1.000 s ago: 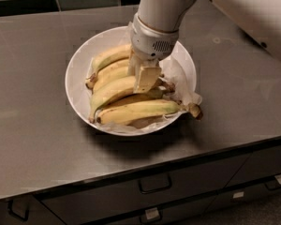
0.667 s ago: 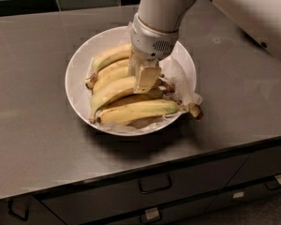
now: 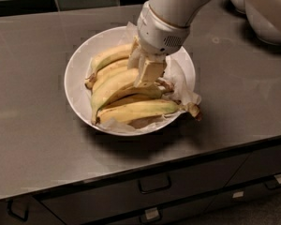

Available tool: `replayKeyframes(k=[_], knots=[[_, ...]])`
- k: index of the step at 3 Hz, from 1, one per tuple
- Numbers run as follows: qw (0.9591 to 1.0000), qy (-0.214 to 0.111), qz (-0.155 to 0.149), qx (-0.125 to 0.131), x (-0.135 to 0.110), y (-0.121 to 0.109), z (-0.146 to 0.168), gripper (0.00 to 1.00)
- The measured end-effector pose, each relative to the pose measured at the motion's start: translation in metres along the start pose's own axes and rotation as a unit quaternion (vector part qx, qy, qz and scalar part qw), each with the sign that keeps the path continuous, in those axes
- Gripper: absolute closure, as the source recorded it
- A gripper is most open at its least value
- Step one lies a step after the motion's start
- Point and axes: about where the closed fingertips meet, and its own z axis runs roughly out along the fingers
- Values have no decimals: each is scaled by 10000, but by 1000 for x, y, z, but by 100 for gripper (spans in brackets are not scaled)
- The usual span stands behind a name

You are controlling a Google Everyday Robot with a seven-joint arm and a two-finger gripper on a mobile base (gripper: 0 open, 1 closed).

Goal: Pick banana from white bowl

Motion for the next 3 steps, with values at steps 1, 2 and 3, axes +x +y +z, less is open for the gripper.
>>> replayKeyframes(k=[1, 2, 3], knots=[[9980, -309, -345, 422, -17, 5, -30, 100], [9920, -681, -694, 806, -30, 12, -58, 100], [9802, -1183, -975, 1255, -29, 20, -85, 100]])
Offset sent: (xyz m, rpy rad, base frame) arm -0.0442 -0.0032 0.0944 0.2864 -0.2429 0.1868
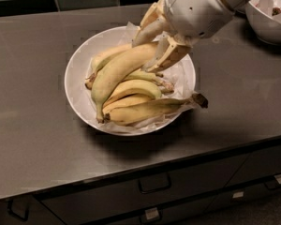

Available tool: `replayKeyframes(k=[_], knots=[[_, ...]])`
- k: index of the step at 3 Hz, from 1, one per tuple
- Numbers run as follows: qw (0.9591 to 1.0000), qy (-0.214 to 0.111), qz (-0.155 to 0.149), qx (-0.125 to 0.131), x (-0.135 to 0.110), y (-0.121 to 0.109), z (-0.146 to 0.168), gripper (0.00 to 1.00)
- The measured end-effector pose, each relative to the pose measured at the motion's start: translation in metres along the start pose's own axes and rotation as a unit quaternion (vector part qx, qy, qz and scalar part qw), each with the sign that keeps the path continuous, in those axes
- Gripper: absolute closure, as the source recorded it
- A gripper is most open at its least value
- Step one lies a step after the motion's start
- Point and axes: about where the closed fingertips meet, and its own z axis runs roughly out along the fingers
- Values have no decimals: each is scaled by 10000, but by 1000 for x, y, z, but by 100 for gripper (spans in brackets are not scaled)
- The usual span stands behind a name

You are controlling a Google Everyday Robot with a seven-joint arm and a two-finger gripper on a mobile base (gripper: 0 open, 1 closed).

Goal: Pick banana from white bowl

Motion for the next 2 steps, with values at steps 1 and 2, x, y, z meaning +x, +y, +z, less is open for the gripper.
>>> replayKeyframes(k=[1, 2], knots=[[9973, -481, -289, 472, -7, 2, -32, 100], [9974, -474, -288, 469, -8, 1, -31, 100]])
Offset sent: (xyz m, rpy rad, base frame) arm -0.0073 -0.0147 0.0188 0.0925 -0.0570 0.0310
